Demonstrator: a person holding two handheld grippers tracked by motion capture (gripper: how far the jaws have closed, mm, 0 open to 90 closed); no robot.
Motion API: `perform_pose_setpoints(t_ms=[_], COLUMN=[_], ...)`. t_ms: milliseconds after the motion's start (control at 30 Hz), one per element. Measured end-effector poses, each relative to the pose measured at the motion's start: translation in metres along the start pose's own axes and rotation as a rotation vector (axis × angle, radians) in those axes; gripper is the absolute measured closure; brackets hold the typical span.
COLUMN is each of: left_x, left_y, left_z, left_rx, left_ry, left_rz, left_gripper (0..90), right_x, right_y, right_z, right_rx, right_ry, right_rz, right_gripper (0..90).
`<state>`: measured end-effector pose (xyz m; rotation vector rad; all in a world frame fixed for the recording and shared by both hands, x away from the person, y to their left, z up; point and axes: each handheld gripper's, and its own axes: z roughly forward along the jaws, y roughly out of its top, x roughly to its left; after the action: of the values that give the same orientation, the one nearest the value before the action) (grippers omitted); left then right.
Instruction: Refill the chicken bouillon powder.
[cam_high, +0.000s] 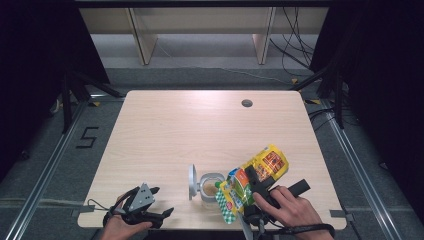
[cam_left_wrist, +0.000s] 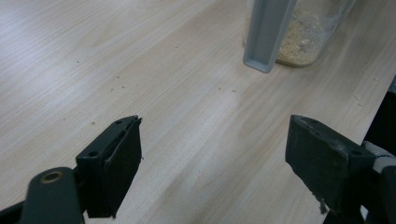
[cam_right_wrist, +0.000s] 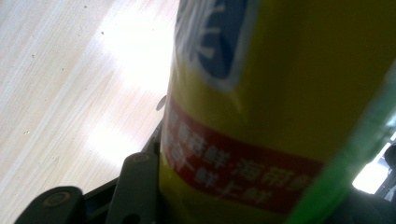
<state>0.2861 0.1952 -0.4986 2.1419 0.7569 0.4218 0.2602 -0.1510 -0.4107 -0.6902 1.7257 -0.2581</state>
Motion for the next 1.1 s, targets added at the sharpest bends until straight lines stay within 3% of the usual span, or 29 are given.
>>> perform_pose_setpoints(t_ms=[233,267,300,333,367,933,1067,1100], left_x=[-0.0003,0.0034,0.0037,0.0032,0.0017,0.0018,0.0009,0.0017], left_y=[0.0000,0.0008,0.0007,0.0006,-0.0002,0.0000,0.0009,0.0013], left_z=[0.0000,-0.0011,-0.0014,-0.0014,-0.0008,0.0004,0.0011,0.0007], left_rx=[-0.009,0.011,0.015,0.009,0.008,-0.004,-0.014,0.001], left_ry=[0.008,0.019,0.020,0.012,0.010,0.017,0.004,-0.003], left_rz=[-0.008,0.040,0.041,0.033,0.001,-0.023,-0.037,-0.025], left_gripper=[18.2,18.2,18.2,18.2,18.2,18.2,18.3,18.2], right_x=[0.0002,0.0003,0.0004,0.0005,0.0002,0.0024,0.0038,0.0042], right_y=[-0.0005,-0.0009,-0.0011,-0.0011,-0.0012,-0.0023,-0.0020,-0.0018], right_z=[0.0001,-0.0002,-0.0003,-0.0004,-0.0002,0.0010,0.0022,0.0024], right_rx=[0.001,0.001,0.002,0.003,0.001,-0.004,-0.011,-0.012], right_ry=[0.002,0.000,-0.001,-0.002,0.009,0.008,0.012,0.012], right_rz=[0.001,0.001,0.000,-0.001,0.000,0.002,0.006,0.004], right_gripper=[58.9,58.9,58.9,58.9,58.9,58.9,58.9,58.9])
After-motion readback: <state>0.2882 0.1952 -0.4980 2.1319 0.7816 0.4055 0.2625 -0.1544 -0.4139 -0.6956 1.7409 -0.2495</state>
